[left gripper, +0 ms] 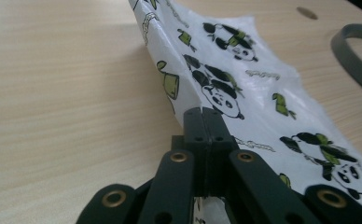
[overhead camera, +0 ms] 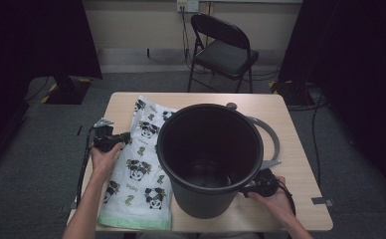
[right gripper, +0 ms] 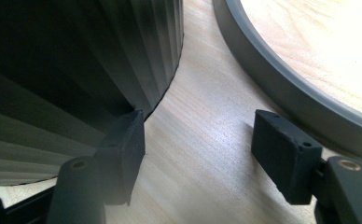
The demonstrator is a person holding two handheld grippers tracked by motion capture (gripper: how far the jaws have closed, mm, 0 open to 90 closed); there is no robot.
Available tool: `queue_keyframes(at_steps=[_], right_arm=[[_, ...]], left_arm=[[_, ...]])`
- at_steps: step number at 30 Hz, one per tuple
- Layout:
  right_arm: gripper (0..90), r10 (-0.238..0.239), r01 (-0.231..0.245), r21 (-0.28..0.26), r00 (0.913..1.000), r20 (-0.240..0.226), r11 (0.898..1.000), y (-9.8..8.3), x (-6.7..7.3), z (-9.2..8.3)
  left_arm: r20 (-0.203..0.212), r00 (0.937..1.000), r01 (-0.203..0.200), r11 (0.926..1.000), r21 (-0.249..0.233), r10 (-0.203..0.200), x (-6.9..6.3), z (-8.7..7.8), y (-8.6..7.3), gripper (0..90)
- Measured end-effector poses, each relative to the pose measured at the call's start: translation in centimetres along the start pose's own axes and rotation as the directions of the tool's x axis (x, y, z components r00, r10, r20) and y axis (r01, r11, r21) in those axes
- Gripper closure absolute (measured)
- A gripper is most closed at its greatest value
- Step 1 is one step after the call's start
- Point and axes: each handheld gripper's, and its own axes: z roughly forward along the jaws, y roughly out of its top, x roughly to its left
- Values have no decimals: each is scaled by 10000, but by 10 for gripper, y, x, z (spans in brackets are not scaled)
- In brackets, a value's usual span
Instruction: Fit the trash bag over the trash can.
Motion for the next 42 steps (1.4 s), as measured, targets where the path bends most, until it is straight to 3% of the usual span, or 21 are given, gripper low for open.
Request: queue_keyframes(at_steps=[5, 6, 14, 19, 23, 25, 31, 35, 37, 38, 39, 40, 42], right_arm=[[359, 157, -158, -216, 9999, -54, 9996, 2, -1, -3], [365, 180, -181, -317, 9998, -27, 9993, 2, -1, -5], [366, 267, -267, -488, 9996, -13, 9984, 3, -2, -6], [363, 359, -359, -587, 9994, -7, 9976, 5, -3, -7], [363, 414, -413, -635, 9991, 9, 9971, 6, -4, -7], [363, 533, -528, -659, 9986, 46, 9964, 8, -6, -5], [368, 705, -689, -799, 9974, 179, 9944, 12, -7, -4], [374, 748, -696, -1194, 9964, 394, 9904, 15, -6, -5], [364, 776, -729, -1202, 9963, 355, 9901, 17, -8, -5], [364, 776, -729, -1202, 9963, 355, 9901, 17, -8, -5], [352, 872, -831, -1248, 9958, 275, 9887, 19, -10, -6], [346, 837, -798, -1287, 9962, 255, 9885, 20, -10, -7], [345, 859, -819, -1326, 9960, 247, 9878, 21, -11, -8]], left_arm=[[194, 9998, -93, 9990, -433, 101, -6, -11, 8, 900], [385, 9993, -8, 9974, -717, 36, -9, -16, 12, 900], [617, 9977, -197, 9943, -1046, 263, -22, -27, 16, 900], [798, 9945, -575, 9907, -1237, 677, -35, -34, 23, 900], [901, 9938, -490, 9854, -1630, 643, -41, -43, 33, 900], [1109, 9925, -277, 9792, -2009, 509, -44, -50, 42, 900], [1107, 9896, -644, 9714, -2287, 917, -55, -60, 57, 900], [1423, 9819, -838, 9602, -2665, 1252, -68, -70, 66, 900], [1580, 9742, -1116, 9523, -2841, 1613, -80, -76, 69, 900], [1580, 9742, -1116, 9523, -2841, 1613, -80, -76, 69, 900], [1768, 9665, -1279, 9461, -2976, 1863, -87, -79, 72, 900], [1809, 9627, -1398, 9426, -3032, 2010, -91, -81, 74, 900], [1901, 9594, -1430, 9401, -3095, 2085, -95, -82, 76, 900]])
